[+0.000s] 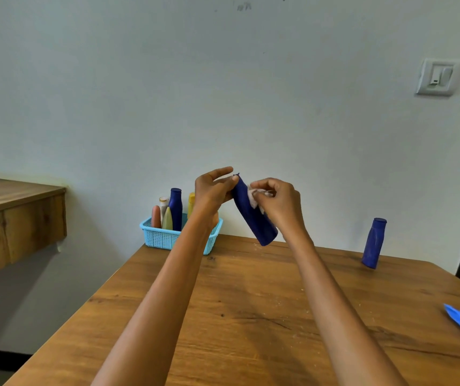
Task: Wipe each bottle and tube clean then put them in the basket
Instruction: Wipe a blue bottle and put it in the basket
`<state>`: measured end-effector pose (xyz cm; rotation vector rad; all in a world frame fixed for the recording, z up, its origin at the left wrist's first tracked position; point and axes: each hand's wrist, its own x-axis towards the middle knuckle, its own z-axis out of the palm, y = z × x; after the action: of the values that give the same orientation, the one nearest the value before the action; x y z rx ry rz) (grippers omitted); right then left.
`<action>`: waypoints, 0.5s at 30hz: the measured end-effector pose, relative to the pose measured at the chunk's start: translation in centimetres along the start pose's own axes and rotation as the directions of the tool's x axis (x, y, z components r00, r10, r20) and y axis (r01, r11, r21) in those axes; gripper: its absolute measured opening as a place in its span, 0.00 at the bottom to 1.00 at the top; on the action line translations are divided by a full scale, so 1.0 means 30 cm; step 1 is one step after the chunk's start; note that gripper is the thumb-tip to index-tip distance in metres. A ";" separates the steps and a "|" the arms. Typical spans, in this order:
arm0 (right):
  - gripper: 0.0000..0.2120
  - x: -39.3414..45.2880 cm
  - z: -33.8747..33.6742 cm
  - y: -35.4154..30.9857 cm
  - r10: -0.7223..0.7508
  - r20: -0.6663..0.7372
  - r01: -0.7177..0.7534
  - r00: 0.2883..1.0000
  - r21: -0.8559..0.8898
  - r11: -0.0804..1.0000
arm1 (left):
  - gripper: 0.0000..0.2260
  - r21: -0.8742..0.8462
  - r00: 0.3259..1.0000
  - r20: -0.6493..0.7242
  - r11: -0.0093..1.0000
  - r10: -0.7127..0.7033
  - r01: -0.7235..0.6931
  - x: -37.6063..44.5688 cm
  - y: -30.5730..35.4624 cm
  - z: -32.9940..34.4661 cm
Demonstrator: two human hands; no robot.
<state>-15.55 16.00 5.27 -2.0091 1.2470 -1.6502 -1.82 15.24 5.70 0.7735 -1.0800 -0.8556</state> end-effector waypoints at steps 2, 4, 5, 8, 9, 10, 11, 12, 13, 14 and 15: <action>0.04 0.002 -0.005 -0.017 -0.020 0.076 0.018 0.997 0.032 0.999 | 0.14 0.028 0.999 0.035 1.000 0.004 -0.005 0.000 -0.005 0.001; 0.05 0.002 -0.029 -0.015 0.070 0.224 -0.082 0.972 0.043 0.996 | 0.14 0.045 0.999 0.042 0.999 -0.001 -0.001 0.001 -0.013 -0.005; 0.06 0.001 -0.039 -0.005 0.124 0.266 -0.135 0.956 0.024 0.991 | 0.15 0.052 0.999 0.045 0.999 -0.004 0.001 0.001 -0.016 -0.008; 0.08 0.007 -0.046 0.035 0.173 0.133 -0.163 0.976 -0.081 0.983 | 0.14 0.078 0.995 0.102 0.997 -0.013 0.005 -0.001 -0.021 -0.009; 0.08 0.008 -0.043 0.041 0.142 0.062 -0.137 0.988 -0.080 0.987 | 0.14 0.085 0.991 0.135 0.996 -0.018 0.006 -0.004 -0.020 -0.002; 0.08 0.011 -0.038 0.042 0.104 0.005 -0.104 0.995 -0.040 0.994 | 0.14 0.095 0.986 0.165 0.995 -0.022 0.007 -0.007 -0.018 0.005; 0.07 0.014 -0.034 0.037 0.075 -0.034 -0.074 0.997 0.022 0.997 | 0.13 0.106 0.982 0.186 0.994 -0.023 0.003 -0.010 -0.017 0.015; 0.07 0.018 -0.032 0.029 0.057 -0.055 -0.053 0.997 0.075 0.996 | 0.13 0.115 0.980 0.197 0.993 -0.019 -0.004 -0.013 -0.016 0.022; 0.07 0.018 -0.033 0.019 0.048 -0.059 -0.042 0.997 0.103 0.994 | 0.12 0.117 0.980 0.198 0.993 -0.013 -0.011 -0.015 -0.015 0.029; 0.08 0.020 -0.037 0.011 0.046 -0.040 -0.042 0.998 0.110 0.993 | 0.12 0.112 0.981 0.192 0.994 -0.005 -0.017 -0.016 -0.015 0.032; 0.08 0.020 -0.044 0.007 0.058 0.006 -0.059 0.998 0.113 0.992 | 0.12 0.102 0.983 0.184 0.995 0.000 -0.019 -0.016 -0.014 0.032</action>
<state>-16.84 15.83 5.96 -1.8896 1.1726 -1.6518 -2.93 15.36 5.43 0.7862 -1.2991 -0.8811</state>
